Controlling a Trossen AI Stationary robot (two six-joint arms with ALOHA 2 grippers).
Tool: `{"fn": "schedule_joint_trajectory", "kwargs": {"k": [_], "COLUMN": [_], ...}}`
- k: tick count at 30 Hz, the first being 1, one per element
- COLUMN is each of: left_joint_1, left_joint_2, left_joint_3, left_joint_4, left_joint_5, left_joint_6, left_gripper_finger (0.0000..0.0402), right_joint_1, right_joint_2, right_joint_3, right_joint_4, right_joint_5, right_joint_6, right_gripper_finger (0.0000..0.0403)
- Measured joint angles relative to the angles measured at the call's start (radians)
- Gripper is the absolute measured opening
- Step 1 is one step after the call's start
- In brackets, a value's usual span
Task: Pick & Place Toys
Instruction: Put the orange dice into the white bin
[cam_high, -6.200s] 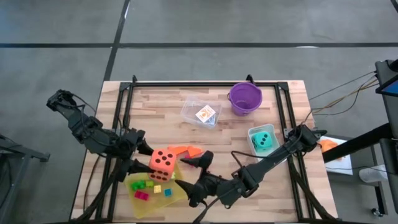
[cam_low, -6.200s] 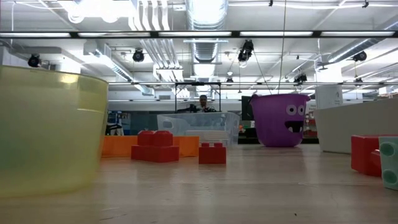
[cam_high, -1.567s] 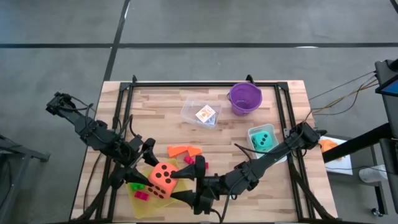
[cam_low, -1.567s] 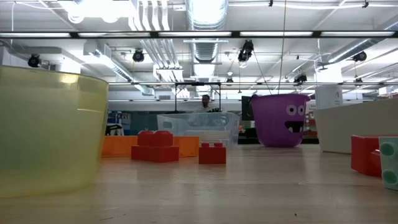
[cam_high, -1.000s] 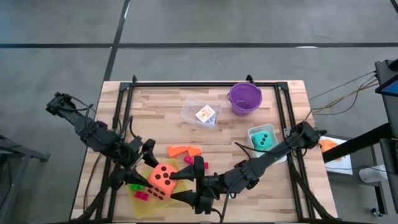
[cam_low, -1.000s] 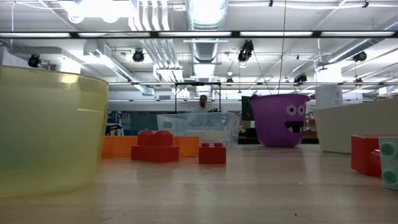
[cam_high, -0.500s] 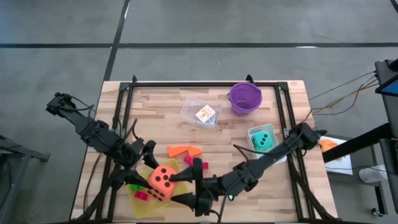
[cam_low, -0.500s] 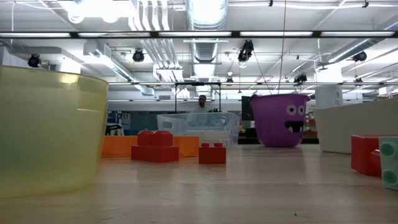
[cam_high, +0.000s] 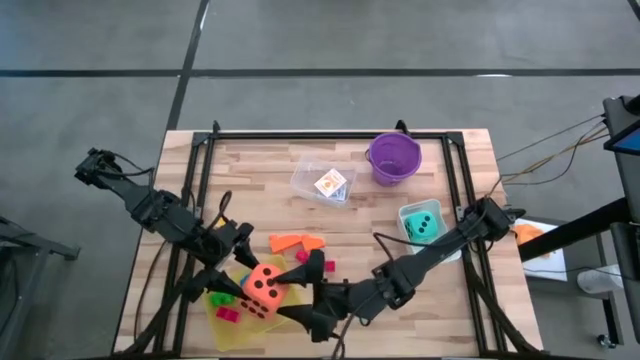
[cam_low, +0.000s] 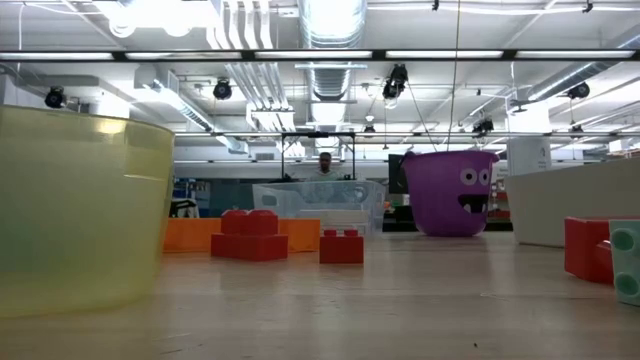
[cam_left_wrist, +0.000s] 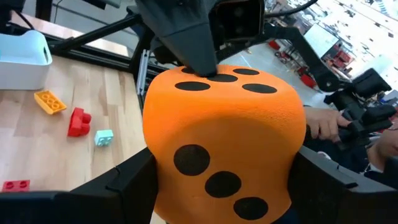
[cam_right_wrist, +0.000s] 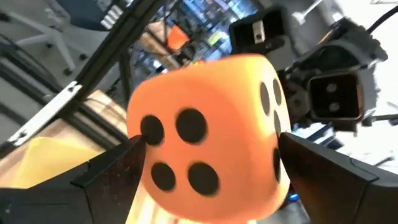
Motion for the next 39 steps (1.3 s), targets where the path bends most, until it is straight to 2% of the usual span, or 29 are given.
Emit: {"fn": "schedule_joint_trajectory", "kwargs": {"k": [4,9,19,23,26,34,37,39], "left_joint_1": [0.000,0.000,0.001,0.007,0.011,0.028,0.028,0.028], "left_joint_2": [0.000,0.016,0.036,0.037,0.037,0.037,0.037,0.037], "left_joint_3": [0.000,0.003,0.003,0.002,0.002,0.001,0.000,-0.001], "left_joint_4": [0.000,0.006,0.005,0.003,0.002,0.003,-0.003,-0.007], "left_joint_5": [0.040,0.063,0.088,0.095,0.097,0.108,0.109,0.112], "left_joint_6": [0.009,0.014,0.014,0.011,0.010,0.007,0.006,0.007], "left_gripper_finger": [0.0275,0.0275,0.0275,0.0275,0.0275,0.0275,0.0275,0.0275], "right_joint_1": [-0.018,-0.042,-0.060,-0.077,-0.082,-0.085,-0.085,-0.087], "right_joint_2": [0.000,0.000,0.000,-0.001,-0.003,0.001,0.008,0.020], "right_joint_3": [0.066,0.130,0.142,0.141,0.141,0.140,0.139,0.139], "right_joint_4": [-0.130,-0.228,-0.244,-0.251,-0.249,-0.235,-0.229,-0.225], "right_joint_5": [-0.066,-0.137,-0.198,-0.267,-0.292,-0.299,-0.299,-0.298], "right_joint_6": [0.092,0.130,0.132,0.165,0.178,0.179,0.181,0.181], "right_gripper_finger": [0.0359,0.0359,0.0359,0.0353,0.0321,0.0192,0.0167,0.0164]}}
